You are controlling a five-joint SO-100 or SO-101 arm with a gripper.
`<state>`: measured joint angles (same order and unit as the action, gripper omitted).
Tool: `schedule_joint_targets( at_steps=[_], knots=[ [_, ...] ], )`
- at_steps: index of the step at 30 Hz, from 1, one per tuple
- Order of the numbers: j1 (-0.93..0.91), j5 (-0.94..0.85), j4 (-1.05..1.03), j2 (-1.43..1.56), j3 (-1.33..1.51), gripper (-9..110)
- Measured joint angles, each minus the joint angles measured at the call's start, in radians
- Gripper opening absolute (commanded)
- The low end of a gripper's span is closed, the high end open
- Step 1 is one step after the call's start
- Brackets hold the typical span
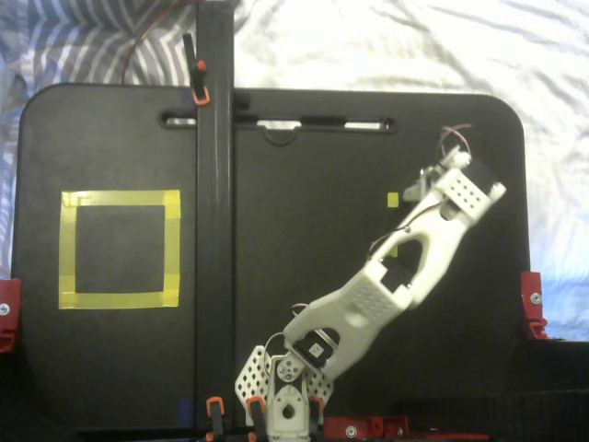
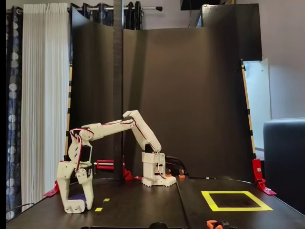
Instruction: Grasp a block and put it in the designated area.
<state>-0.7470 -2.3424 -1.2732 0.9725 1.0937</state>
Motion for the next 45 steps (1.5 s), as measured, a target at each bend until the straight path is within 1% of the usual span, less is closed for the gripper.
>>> schedule_joint_targets(
  at_steps=[10, 18, 22, 31, 36, 45],
  knots=[
    [0.035, 0.028, -0.156, 0.155, 0.0, 24],
    [0.072, 0.086, -0.189, 0.163, 0.0, 24],
    [0.112, 0.163, -0.189, 0.166, 0.0, 24],
    [0.27, 0.365, -0.176, 0.17, 0.017, 24],
    [0.377, 0.499, -0.169, 0.176, 0.04, 24],
    [0.629, 0.739, -0.153, 0.233, 0.126, 24]
  ],
)
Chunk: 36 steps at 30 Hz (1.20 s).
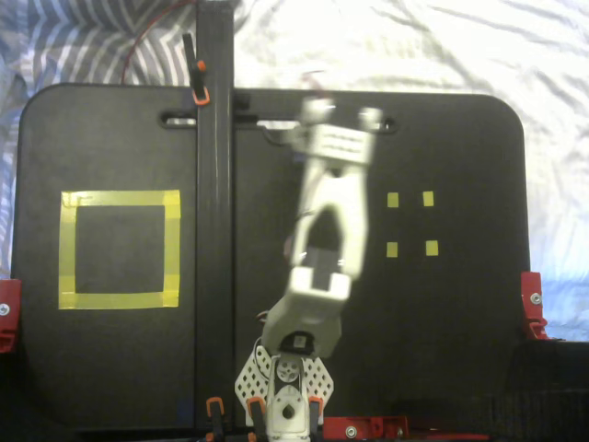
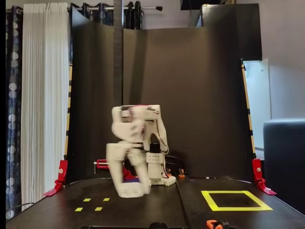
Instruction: Grasp a block and put it in the designated area.
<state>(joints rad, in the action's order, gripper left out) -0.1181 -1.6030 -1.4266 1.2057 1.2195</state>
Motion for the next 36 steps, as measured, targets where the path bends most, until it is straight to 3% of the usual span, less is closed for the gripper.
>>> schedule_joint_targets(
  at_steps=[16, 36],
  knots=[
    [0.373, 0.327, -0.006, 0.02, 0.043, 24],
    [0.752, 0.598, -0.098, 0.029, 0.061, 24]
  ],
)
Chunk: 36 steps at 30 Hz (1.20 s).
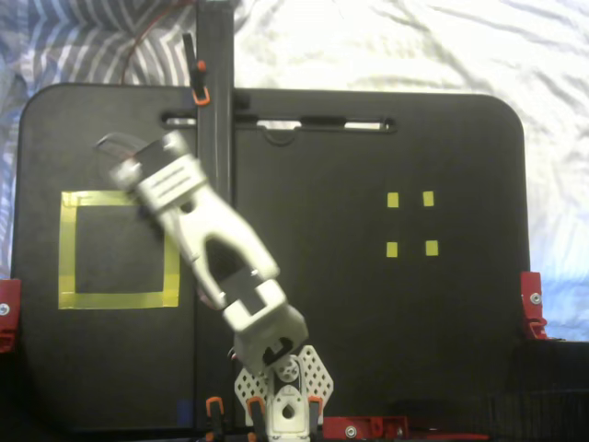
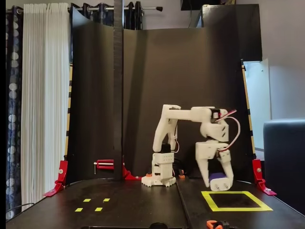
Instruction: Grasp a block and put it in the designated area.
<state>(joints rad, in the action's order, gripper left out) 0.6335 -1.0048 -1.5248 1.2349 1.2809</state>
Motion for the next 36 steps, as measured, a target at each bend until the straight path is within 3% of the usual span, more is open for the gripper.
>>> schedule_joint_targets(
  at_steps=[14, 36],
  knots=[
    [0.153, 0.098, 0.009, 0.041, 0.098, 24],
    [0.207, 0.126, 0.141, 0.028, 0.189, 24]
  ],
)
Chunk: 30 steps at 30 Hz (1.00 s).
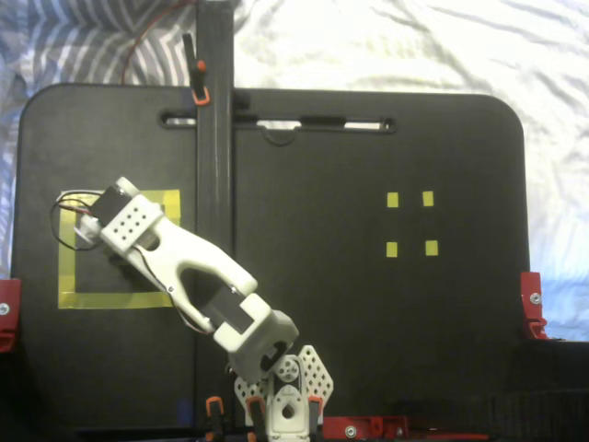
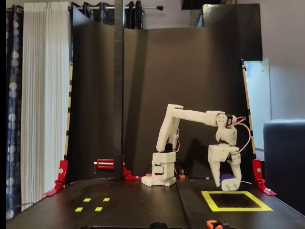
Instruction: Grasp a block and put it in the designated area.
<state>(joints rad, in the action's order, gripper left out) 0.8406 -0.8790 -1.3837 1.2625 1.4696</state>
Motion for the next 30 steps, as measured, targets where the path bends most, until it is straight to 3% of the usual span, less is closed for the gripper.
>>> schedule_joint_targets(
  at_steps=[30],
  knots=[
    [-0.015, -0.002, 0.075, -0.144, 0.011, 24]
  ],
)
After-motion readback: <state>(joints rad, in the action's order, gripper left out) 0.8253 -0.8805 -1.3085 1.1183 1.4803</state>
